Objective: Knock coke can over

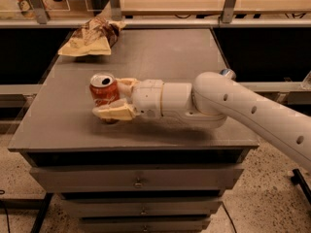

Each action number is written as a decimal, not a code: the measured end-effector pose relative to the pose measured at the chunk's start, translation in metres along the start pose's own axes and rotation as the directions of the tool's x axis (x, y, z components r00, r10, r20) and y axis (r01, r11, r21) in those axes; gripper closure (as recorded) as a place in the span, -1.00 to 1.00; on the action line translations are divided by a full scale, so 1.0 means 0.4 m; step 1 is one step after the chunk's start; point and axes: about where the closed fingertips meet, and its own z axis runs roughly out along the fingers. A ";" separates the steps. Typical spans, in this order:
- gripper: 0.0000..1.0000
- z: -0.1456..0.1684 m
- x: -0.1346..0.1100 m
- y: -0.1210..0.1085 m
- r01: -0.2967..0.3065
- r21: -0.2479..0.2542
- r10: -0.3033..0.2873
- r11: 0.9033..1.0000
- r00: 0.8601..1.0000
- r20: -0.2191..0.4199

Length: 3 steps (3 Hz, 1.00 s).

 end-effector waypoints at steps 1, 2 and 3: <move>0.25 -0.028 -0.033 -0.004 0.046 0.026 -0.046 0.999 0.999 -0.002; 0.71 -0.051 -0.062 -0.004 0.074 0.040 -0.074 0.996 0.997 -0.009; 1.00 -0.083 -0.104 -0.010 0.107 0.052 -0.103 0.993 0.992 -0.066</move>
Offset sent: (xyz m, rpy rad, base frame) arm -0.0080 -0.0304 0.0415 -0.0307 -0.1076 -0.0543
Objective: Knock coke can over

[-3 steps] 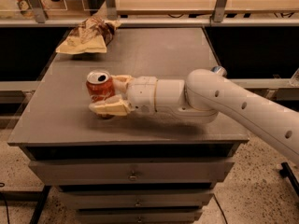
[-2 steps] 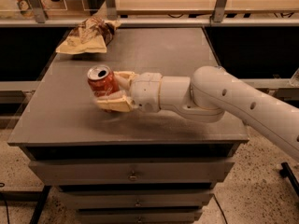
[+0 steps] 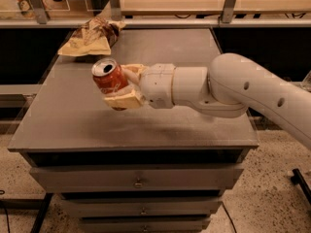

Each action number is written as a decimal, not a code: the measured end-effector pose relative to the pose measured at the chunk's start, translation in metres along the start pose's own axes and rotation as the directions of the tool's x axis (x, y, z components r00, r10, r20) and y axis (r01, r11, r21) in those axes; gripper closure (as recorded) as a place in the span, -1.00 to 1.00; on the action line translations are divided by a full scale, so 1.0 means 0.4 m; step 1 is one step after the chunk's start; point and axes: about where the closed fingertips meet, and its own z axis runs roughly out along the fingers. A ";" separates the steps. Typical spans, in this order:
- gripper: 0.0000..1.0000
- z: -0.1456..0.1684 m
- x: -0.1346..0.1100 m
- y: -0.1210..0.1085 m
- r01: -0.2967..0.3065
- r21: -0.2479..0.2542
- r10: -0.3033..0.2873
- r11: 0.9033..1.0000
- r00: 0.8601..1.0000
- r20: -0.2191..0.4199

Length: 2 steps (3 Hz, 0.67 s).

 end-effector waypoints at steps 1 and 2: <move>1.00 -0.018 -0.081 -0.012 0.092 -0.021 -0.094 0.996 0.986 -0.137; 1.00 -0.035 -0.191 -0.005 0.196 -0.097 -0.216 0.976 0.931 -0.294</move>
Offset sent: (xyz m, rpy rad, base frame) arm 0.0470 -0.0481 0.0273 -1.0914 0.0302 -0.0762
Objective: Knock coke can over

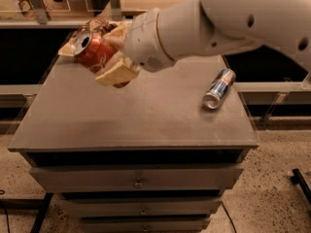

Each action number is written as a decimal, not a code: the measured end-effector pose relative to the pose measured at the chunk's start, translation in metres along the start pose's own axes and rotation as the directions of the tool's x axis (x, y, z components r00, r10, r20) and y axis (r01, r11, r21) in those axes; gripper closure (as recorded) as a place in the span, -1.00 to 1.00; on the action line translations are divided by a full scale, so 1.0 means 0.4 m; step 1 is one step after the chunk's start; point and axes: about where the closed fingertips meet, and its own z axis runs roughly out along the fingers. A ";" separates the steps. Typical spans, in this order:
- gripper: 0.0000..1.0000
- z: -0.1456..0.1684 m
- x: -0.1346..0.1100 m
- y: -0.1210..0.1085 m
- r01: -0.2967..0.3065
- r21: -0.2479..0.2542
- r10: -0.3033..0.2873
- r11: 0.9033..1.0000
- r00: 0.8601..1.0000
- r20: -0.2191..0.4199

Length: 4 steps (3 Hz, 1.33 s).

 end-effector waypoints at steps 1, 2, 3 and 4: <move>1.00 -0.043 0.016 -0.056 -0.001 -0.058 -0.008 0.998 0.988 -0.152; 1.00 -0.027 0.145 -0.125 -0.101 -0.113 0.056 0.988 0.936 -0.349; 1.00 -0.003 0.184 -0.114 -0.106 -0.170 0.018 0.980 0.891 -0.453; 1.00 0.017 0.171 -0.100 -0.080 -0.193 -0.031 0.978 0.858 -0.512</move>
Offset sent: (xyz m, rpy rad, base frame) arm 0.1116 -0.0854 -0.1140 -1.0912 0.3060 -0.0227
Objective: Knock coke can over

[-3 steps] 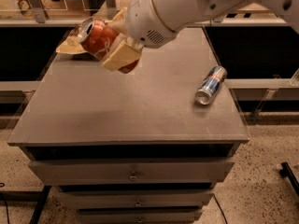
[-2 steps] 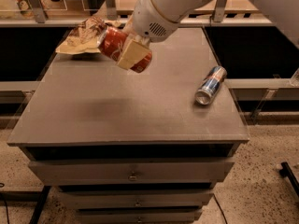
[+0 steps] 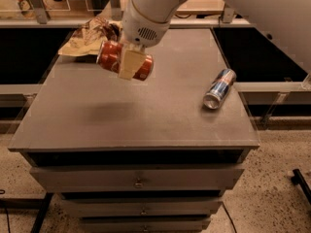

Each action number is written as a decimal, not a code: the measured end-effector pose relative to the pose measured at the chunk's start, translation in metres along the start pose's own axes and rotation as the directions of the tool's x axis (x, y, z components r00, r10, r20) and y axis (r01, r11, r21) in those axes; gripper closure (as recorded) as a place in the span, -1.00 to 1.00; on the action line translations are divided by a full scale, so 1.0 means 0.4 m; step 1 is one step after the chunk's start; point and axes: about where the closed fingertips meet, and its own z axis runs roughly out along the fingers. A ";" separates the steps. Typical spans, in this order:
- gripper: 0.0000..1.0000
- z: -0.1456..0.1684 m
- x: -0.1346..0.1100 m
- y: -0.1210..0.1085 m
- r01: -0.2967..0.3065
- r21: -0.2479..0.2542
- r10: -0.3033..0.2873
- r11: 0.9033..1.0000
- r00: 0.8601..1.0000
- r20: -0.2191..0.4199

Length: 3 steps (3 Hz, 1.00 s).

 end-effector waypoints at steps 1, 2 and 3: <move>1.00 0.054 0.016 0.018 0.004 -0.019 -0.007 1.000 0.990 -0.139; 1.00 0.103 0.050 0.030 0.002 -0.042 -0.014 0.999 0.964 -0.267; 0.66 0.137 0.080 0.028 -0.007 -0.062 -0.015 0.998 0.935 -0.353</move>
Offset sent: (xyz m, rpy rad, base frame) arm 0.0039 -0.0068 -0.0727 -0.4278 0.0416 -0.0782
